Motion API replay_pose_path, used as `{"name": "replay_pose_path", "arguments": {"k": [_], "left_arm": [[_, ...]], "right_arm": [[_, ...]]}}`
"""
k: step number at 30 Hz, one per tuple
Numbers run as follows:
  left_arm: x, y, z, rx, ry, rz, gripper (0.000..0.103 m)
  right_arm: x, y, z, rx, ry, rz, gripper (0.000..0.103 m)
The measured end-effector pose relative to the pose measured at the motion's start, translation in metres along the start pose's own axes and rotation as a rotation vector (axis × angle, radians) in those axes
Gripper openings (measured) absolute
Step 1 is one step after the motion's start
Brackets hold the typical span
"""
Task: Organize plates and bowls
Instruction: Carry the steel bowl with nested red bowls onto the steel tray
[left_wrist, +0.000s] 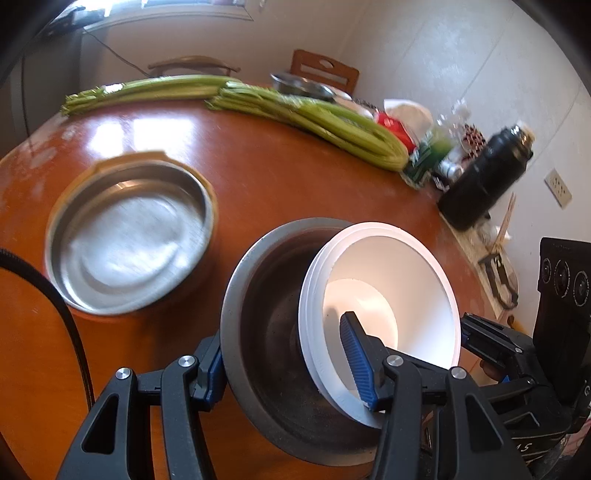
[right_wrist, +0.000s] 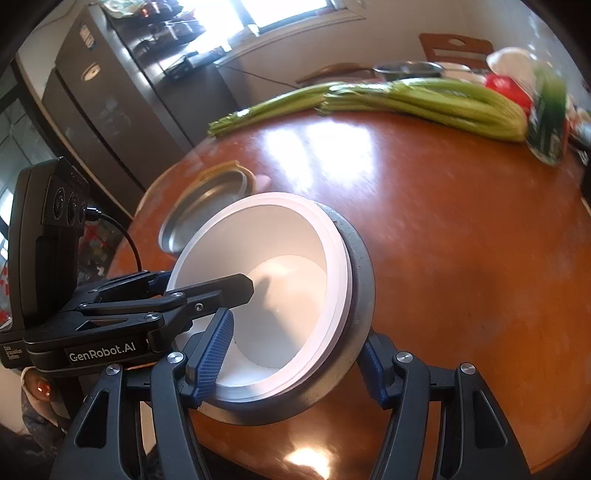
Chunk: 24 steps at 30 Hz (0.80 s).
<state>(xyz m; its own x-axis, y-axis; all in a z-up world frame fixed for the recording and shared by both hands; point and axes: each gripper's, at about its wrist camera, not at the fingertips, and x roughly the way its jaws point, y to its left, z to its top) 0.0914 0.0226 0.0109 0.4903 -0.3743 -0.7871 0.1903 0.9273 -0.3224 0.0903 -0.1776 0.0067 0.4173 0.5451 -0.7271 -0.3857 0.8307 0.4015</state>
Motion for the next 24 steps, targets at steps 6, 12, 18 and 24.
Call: {"name": "replay_pose_path", "arguments": {"k": [6,12,18,24], "left_arm": [[-0.027,0.026,0.019,-0.015,-0.065,0.045,0.055],[-0.051,0.062,0.034,-0.055,-0.115,0.078,0.055],[-0.066,0.093,0.053,-0.085,-0.147,0.11,0.055],[-0.063,0.117,0.064,-0.109,-0.146,0.108,0.055]], "right_arm": [[0.009,0.034,0.03,-0.081,-0.035,0.019,0.066],[0.029,0.068,0.06,-0.147,-0.038,0.048,0.066],[0.048,0.093,0.088,-0.188,-0.039,0.071,0.066],[0.069,0.105,0.104,-0.201,-0.02,0.07,0.066]]}}
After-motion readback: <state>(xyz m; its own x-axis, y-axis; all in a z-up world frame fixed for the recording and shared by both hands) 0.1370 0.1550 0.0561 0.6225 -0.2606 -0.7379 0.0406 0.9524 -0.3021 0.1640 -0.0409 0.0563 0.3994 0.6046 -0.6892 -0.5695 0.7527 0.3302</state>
